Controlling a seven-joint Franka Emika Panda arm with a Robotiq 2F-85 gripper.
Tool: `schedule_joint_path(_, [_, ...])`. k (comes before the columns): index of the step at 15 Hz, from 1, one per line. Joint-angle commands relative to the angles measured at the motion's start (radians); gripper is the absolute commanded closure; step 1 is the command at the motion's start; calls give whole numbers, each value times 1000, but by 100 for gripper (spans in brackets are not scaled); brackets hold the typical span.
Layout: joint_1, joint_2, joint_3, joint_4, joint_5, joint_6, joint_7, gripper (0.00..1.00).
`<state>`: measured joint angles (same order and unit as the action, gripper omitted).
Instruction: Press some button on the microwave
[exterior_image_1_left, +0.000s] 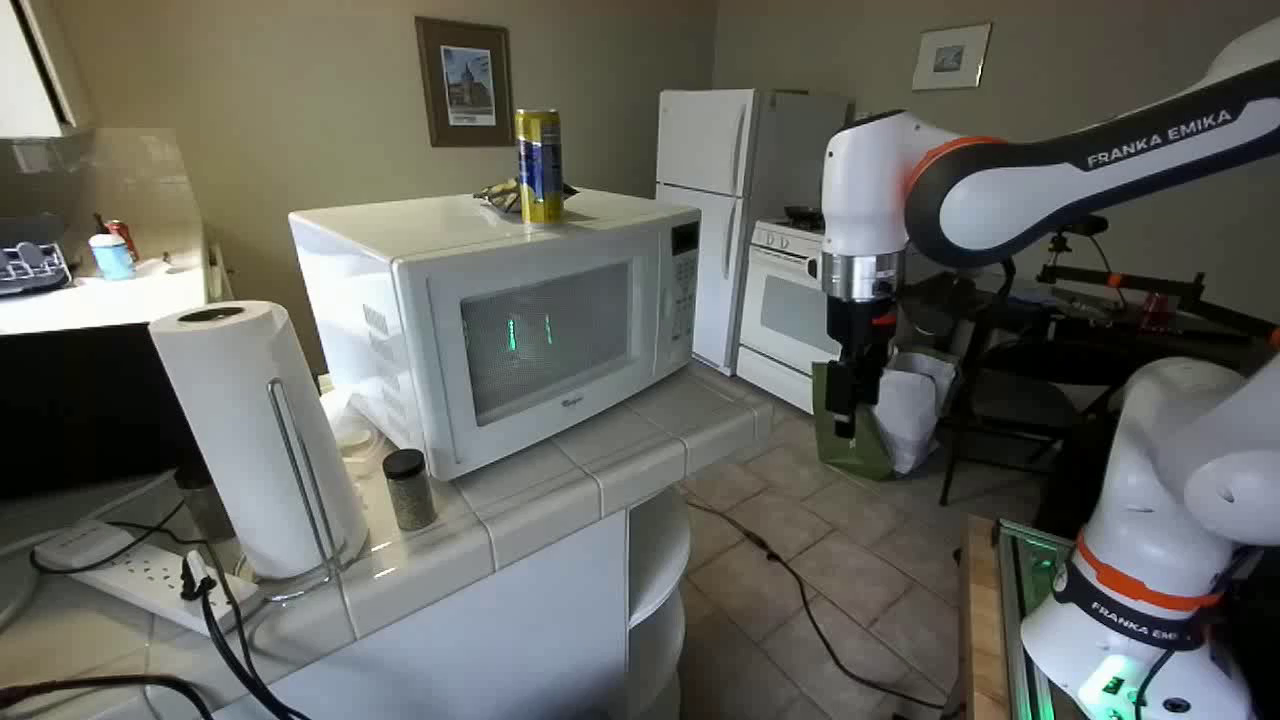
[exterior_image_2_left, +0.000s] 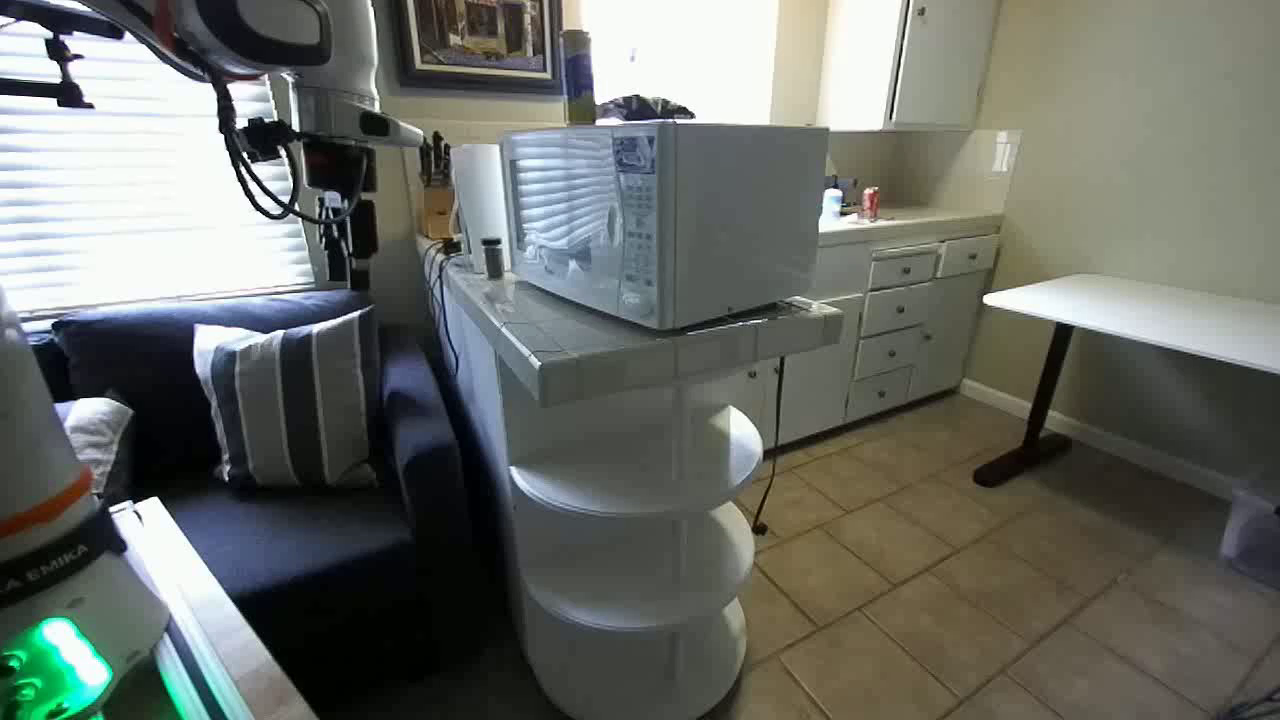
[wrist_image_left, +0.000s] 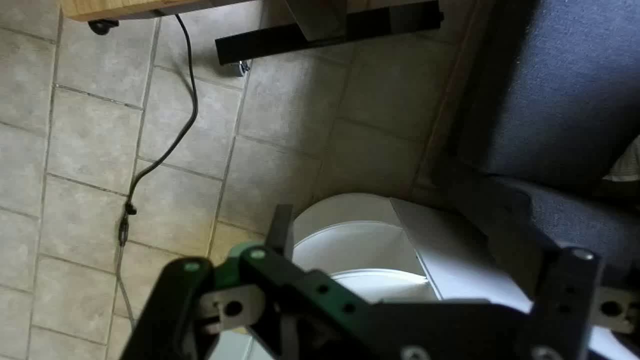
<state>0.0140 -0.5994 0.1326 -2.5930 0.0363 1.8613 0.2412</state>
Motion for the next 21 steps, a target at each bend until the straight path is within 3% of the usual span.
schedule_joint_path(1, [6,1,-6,1,-3,-1,2,0])
schedule_joint_path(8, [6,1,-6,1,-3,-1,2,0])
schedule_joint_path(16, [-5,96,-234,20,264,364,-155,0])
schedule_joint_path(18, [-29,120,-244,23,271,462,-175,1])
schedule_joint_path(19, [-39,128,-242,21,254,516,-179,25])
schedule_joint_path(21, [-79,152,-208,16,173,640,-145,31])
